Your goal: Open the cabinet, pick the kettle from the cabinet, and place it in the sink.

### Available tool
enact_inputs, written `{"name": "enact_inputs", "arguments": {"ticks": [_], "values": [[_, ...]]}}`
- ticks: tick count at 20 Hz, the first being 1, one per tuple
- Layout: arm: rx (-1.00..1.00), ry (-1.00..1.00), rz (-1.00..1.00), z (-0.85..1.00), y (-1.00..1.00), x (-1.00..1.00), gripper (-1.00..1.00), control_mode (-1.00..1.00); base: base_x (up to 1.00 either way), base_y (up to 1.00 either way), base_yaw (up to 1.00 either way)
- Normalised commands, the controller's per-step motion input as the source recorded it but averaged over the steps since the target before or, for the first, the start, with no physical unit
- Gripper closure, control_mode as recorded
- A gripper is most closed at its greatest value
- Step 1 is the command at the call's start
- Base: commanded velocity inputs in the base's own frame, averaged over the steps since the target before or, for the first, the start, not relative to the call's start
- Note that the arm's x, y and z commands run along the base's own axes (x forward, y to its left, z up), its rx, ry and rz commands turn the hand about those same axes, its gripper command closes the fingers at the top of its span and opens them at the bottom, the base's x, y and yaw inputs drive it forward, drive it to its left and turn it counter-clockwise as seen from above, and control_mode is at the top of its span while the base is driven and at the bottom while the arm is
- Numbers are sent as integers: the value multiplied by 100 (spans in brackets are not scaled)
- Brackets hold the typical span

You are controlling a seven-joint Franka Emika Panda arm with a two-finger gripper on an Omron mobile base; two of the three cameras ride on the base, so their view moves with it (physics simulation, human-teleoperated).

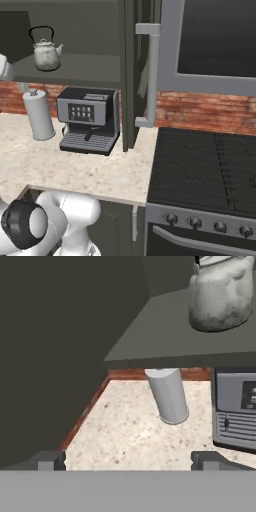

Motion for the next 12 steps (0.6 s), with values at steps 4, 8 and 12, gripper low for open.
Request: {"name": "enact_inputs", "arguments": {"ticks": [4, 8, 12], "values": [[-7, 0, -23, 5, -14, 26, -100, -100, 0, 0, 0], [-7, 0, -19, 5, -10, 29, -100, -100, 0, 0, 0], [-4, 0, -8, 4, -10, 26, -100, -100, 0, 0, 0]]}}
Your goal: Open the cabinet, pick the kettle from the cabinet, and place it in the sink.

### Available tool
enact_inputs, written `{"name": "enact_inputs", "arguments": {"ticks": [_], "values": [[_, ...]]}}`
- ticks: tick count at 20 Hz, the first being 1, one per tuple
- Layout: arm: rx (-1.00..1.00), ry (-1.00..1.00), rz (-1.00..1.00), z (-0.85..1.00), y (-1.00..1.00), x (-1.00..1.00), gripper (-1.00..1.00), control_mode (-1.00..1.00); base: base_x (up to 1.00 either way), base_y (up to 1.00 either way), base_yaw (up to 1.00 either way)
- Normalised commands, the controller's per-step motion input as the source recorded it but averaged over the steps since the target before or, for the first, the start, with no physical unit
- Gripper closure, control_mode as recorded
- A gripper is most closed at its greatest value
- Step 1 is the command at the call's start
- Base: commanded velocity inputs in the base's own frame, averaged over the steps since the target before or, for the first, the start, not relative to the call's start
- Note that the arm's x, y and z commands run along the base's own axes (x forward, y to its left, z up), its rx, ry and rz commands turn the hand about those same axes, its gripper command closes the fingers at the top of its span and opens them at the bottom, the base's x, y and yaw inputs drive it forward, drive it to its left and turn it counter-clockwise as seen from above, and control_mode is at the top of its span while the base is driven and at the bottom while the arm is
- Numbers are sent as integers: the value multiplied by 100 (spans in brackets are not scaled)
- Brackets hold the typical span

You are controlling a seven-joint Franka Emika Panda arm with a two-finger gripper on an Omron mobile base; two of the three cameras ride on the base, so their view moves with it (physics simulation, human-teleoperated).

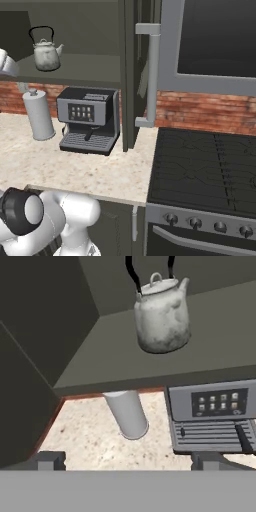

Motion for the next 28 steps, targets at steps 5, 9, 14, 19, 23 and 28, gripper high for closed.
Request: {"name": "enact_inputs", "arguments": {"ticks": [5, 9, 14, 19, 23, 28], "values": [[-5, -3, 0, 4, -9, 23, -100, -100, 0, 0, 0], [-8, -9, 3, 3, -4, 21, -100, -100, 0, 0, 0], [-11, -15, 6, 0, -3, 21, -100, -100, 0, 0, 0], [-7, -11, 3, 2, -6, 26, -100, -100, 0, 0, 0], [-1, -4, 2, 11, -3, 32, -100, -100, 0, 0, 0], [0, -1, 1, 15, 0, 34, -100, -100, 0, 0, 0]]}}
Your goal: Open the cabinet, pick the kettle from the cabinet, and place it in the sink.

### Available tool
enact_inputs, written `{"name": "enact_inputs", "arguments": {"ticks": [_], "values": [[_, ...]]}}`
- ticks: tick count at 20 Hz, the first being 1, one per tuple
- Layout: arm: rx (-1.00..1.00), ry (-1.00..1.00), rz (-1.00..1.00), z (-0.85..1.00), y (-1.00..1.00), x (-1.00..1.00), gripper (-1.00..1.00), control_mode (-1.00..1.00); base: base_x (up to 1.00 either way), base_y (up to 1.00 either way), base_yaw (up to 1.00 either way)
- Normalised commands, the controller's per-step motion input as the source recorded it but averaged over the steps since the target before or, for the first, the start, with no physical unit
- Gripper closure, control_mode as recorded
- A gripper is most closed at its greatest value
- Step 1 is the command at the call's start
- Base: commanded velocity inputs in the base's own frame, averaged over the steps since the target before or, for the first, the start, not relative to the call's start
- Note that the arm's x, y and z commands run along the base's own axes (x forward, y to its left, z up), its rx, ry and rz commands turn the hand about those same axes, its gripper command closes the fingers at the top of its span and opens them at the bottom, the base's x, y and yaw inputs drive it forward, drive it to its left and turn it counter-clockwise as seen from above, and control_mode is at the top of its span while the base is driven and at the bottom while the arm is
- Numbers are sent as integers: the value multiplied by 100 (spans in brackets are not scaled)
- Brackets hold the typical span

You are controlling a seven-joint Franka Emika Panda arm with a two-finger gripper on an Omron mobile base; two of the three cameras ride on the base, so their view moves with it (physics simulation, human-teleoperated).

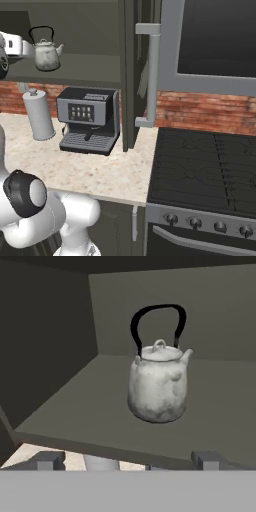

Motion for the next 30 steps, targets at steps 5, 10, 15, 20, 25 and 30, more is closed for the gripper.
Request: {"name": "enact_inputs", "arguments": {"ticks": [5, 10, 15, 20, 25, 30], "values": [[0, -4, 1, 14, 1, 34, -100, -100, 0, 0, 0], [0, -5, 0, 15, 3, 31, -100, -100, 0, 0, 0], [0, -6, 0, 9, 4, 31, -100, -100, 0, 0, 0], [-1, -5, 0, 1, 10, 24, -100, -100, 0, 0, 0], [-4, -8, 0, 5, 9, 20, -100, -100, 0, 0, 0], [-3, -7, 0, 8, 3, 20, -100, -100, 0, 0, 0]]}}
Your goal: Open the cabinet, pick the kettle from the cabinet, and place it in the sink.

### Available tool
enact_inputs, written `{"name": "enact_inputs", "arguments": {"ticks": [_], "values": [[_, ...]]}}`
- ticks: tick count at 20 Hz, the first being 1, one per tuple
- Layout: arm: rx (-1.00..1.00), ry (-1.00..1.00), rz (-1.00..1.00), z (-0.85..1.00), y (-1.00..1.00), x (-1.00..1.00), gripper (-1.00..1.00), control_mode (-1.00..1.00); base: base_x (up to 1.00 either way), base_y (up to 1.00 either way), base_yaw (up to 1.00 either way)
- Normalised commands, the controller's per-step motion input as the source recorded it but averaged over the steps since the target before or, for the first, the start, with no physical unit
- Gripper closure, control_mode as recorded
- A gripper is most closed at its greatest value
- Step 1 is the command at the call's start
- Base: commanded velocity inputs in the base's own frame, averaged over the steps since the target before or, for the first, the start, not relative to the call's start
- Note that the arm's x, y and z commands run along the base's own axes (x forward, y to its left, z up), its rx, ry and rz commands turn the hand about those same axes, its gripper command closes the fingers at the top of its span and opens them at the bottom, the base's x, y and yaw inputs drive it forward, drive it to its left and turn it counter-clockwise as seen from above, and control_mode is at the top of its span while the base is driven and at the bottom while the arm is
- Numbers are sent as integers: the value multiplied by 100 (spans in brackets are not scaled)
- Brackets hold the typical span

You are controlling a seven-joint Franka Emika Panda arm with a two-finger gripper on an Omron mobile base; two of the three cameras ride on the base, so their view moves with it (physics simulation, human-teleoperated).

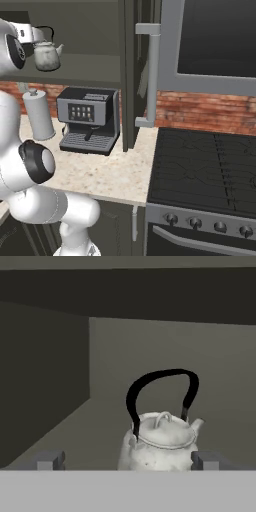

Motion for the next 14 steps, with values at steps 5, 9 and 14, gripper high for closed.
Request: {"name": "enact_inputs", "arguments": {"ticks": [5, 9, 14], "values": [[0, 0, 0, 3, 1, 16, -100, -100, 0, 0, 0], [0, 0, 0, 1, 8, 16, -100, -100, 0, 0, 0], [0, 0, 0, 0, 12, 17, -100, -100, 0, 0, 0]]}}
